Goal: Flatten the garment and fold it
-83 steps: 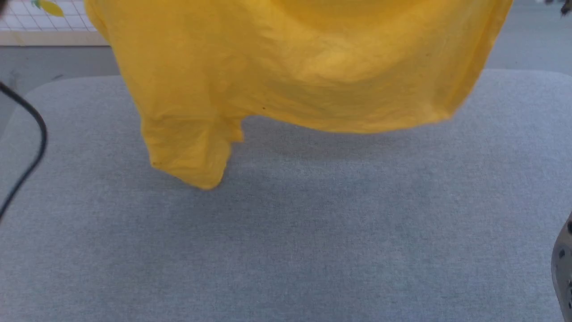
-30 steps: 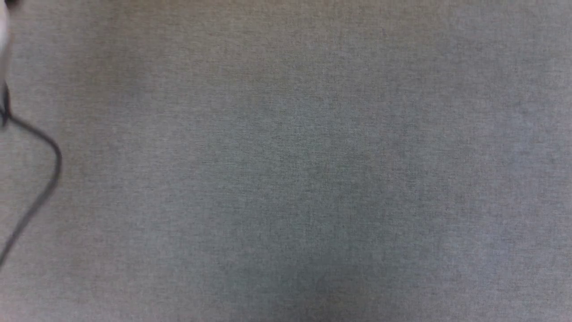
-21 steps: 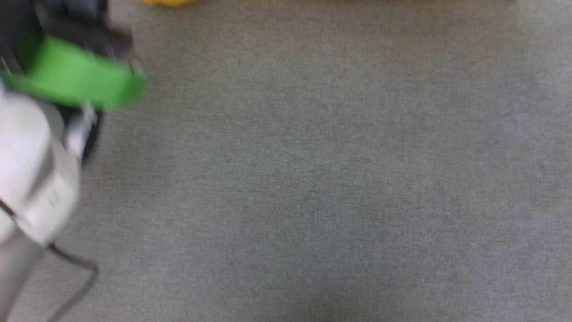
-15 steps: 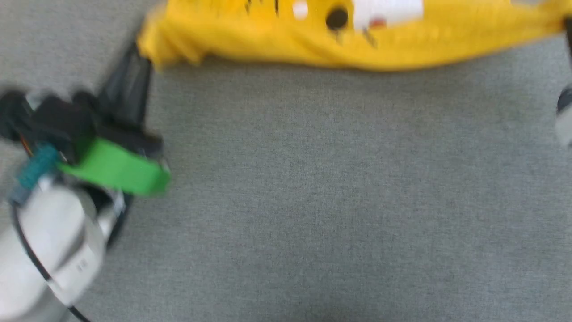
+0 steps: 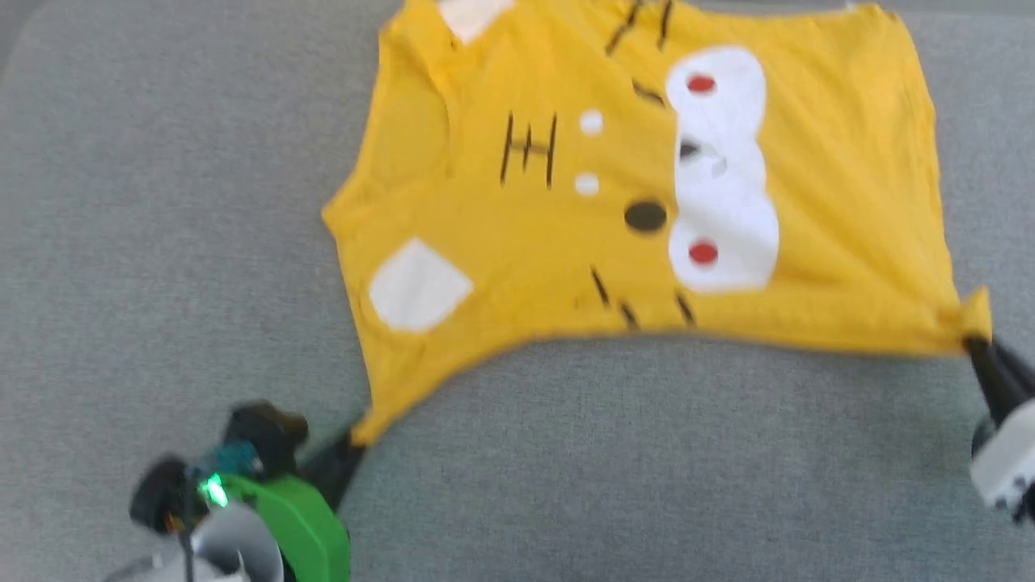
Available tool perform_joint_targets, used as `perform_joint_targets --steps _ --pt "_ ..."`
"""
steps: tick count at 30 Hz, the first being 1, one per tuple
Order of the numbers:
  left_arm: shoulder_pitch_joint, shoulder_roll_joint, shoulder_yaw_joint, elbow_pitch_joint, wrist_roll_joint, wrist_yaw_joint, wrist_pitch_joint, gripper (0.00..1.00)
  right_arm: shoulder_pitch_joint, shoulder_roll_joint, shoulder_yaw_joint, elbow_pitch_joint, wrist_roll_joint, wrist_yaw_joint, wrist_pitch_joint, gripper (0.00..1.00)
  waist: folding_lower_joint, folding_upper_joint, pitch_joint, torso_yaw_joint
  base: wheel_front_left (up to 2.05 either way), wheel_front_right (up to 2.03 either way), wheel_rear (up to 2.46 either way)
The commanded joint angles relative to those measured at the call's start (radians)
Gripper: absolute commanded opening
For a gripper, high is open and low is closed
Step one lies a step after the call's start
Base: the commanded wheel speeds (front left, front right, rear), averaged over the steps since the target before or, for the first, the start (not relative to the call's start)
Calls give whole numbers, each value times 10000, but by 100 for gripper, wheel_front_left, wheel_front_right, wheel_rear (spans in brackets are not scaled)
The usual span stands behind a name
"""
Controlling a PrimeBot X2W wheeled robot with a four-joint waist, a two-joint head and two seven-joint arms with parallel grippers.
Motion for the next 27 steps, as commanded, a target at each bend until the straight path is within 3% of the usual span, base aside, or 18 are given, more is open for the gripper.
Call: perform_joint_targets --steps 1,7,16,20,27 --pt "318 130 -149 23 -210 -63 303 0 369 26 -92 -4 -25 -13 77 0 1 0 -380 128 0 0 0" --pt "1235 295 -611 69 -1265 39 1495 0 1861 117 -263 -10 131 -13 737 0 1 0 -987 198 0 0 0" --pt "2328 735 -964 -230 -2186 361 2398 0 3780 -334 94 -71 228 -13 2444 0 1 0 -1532 162 0 0 0" --pt "2430 906 -805 -423 -2174 491 2189 0 4195 -206 -135 -325 489 -13 2800 0 1 0 -1628 177 0 0 0" --pt "1696 1184 -277 -1093 -1297 562 1431 0 3481 -228 -393 -1036 431 -13 2110 0 1 0 -1378 60 0 0 0"
